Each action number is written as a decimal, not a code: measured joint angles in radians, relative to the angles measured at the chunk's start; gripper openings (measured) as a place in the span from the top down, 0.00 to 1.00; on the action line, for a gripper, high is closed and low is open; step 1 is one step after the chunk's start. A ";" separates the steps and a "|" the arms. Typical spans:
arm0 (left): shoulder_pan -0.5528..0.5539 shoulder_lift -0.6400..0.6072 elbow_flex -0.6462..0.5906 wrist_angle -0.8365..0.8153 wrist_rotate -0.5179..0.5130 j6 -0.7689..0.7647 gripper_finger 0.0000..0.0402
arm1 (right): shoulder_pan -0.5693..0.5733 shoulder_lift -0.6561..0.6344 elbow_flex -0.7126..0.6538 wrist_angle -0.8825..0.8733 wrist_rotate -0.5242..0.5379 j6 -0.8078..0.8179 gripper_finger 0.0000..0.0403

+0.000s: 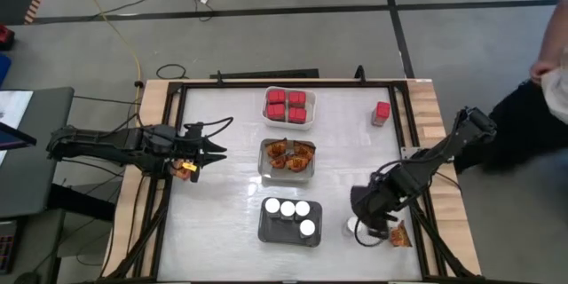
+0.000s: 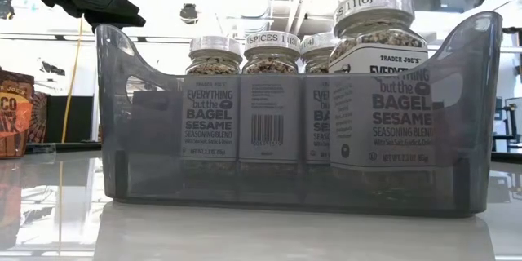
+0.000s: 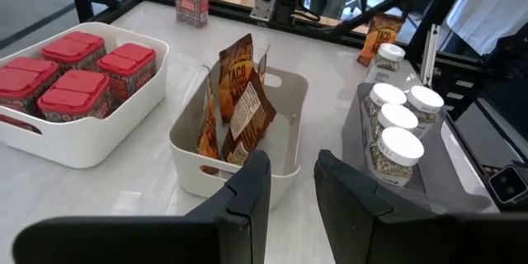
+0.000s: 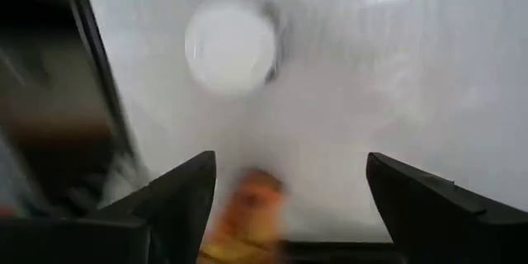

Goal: Sort spices by type
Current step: Put the white seasoning bottle into the black bin

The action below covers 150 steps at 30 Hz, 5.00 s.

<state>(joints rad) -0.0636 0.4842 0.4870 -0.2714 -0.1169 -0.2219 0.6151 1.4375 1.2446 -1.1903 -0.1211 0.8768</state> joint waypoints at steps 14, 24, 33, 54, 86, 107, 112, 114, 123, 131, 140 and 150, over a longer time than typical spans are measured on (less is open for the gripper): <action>0.000 0.000 0.000 -0.008 0.000 -0.006 0.78 | -0.008 -0.033 -0.152 0.066 0.156 -0.890 0.17; 0.000 0.000 0.000 -0.008 0.000 -0.006 0.78 | -0.001 -0.058 -0.263 0.285 0.159 -1.216 0.17; 0.000 0.000 0.000 -0.010 -0.001 -0.006 0.78 | 0.001 0.007 -0.228 0.348 0.157 -1.274 0.17; 0.000 0.000 0.000 -0.063 0.000 -0.075 0.78 | 0.055 0.197 -0.085 0.334 0.086 -1.384 0.18; 0.000 0.000 0.000 -0.059 0.001 -0.140 0.78 | -0.082 0.197 0.282 0.082 0.228 -0.554 0.45; 0.000 0.000 0.000 -0.063 0.001 -0.132 0.78 | -0.180 0.455 0.561 0.425 0.276 -0.378 0.45; 0.000 0.000 0.000 -0.079 0.001 -0.131 0.78 | -0.167 0.598 0.706 0.357 0.244 -0.351 0.45; 0.000 0.000 0.000 -0.083 0.001 -0.131 0.78 | -0.162 0.655 0.762 0.290 0.223 -0.340 0.45; 0.000 0.000 0.001 -0.083 0.001 -0.139 0.78 | -0.151 0.812 0.906 0.132 0.195 -0.216 0.45; 0.000 0.000 0.001 -0.082 0.001 -0.141 0.78 | -0.151 0.850 0.904 0.071 0.195 -0.169 0.45; 0.000 0.000 0.001 -0.077 0.001 -0.141 0.78 | -0.152 0.887 0.902 0.042 0.173 -0.162 0.45; 0.000 0.000 0.001 -0.075 0.001 -0.141 0.78 | -0.153 0.884 0.902 0.035 0.170 -0.132 0.13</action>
<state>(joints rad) -0.0639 0.4839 0.4877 -0.3466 -0.1162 -0.3634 0.4625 2.3215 2.1468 -1.1554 0.0490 0.7452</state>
